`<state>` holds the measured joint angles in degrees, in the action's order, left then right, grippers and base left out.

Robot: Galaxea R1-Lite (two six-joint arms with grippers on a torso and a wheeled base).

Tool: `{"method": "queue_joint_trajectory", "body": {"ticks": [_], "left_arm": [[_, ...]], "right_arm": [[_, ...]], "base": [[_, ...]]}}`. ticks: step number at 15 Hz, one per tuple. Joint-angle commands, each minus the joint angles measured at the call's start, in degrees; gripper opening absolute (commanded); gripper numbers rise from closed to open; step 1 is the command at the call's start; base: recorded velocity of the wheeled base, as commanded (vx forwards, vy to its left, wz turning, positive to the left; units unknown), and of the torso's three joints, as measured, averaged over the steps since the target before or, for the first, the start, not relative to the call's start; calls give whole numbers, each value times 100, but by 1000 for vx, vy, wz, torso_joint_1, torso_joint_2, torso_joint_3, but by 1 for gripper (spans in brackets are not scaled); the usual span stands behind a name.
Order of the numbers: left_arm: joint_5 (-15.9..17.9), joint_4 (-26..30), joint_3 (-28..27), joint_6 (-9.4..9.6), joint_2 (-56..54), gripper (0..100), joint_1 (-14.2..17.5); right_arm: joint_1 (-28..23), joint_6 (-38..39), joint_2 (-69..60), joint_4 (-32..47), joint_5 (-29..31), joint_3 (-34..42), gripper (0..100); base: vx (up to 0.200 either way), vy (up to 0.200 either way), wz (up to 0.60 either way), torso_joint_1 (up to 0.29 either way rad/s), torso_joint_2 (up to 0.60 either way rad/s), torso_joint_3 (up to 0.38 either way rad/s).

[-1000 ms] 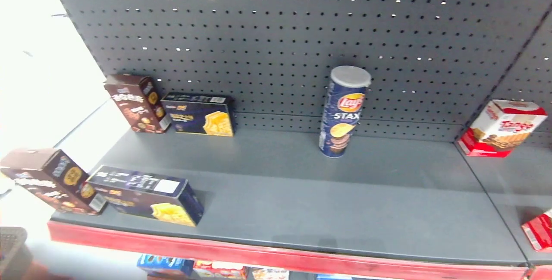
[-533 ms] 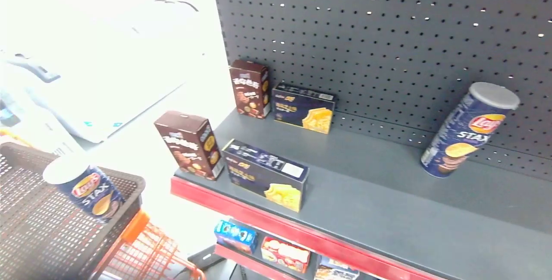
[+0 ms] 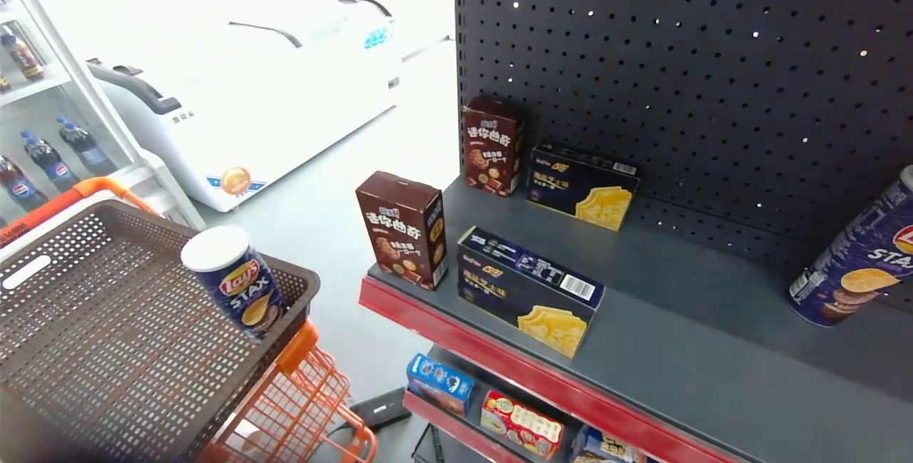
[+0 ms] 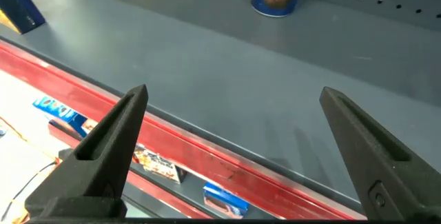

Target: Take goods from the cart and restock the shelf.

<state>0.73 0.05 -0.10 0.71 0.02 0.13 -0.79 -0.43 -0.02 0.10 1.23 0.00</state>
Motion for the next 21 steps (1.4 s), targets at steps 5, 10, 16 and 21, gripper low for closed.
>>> {"method": "queue_joint_trajectory", "body": {"ticks": [5,10,16,21], "left_arm": [[-759,355,-1669,26,1500,100,39],[-785,-181,-2258,-343,4181,100,57],[1043,-2088,-2012,-229,6862,100,1428],[1236,-5902,-1230,254,9191,100,1305]], "right_arm": [[0,-1,2,-1,0,0,100],[9,-1,2,-1,0,0,100],[0,-1,2,-1,0,0,100],[0,-1,2,-1,0,0,100]], "base": [[0,0,0,0,0,0],[0,0,0,0,0,0],[0,0,0,0,0,0],[0,0,0,0,0,0]]}}
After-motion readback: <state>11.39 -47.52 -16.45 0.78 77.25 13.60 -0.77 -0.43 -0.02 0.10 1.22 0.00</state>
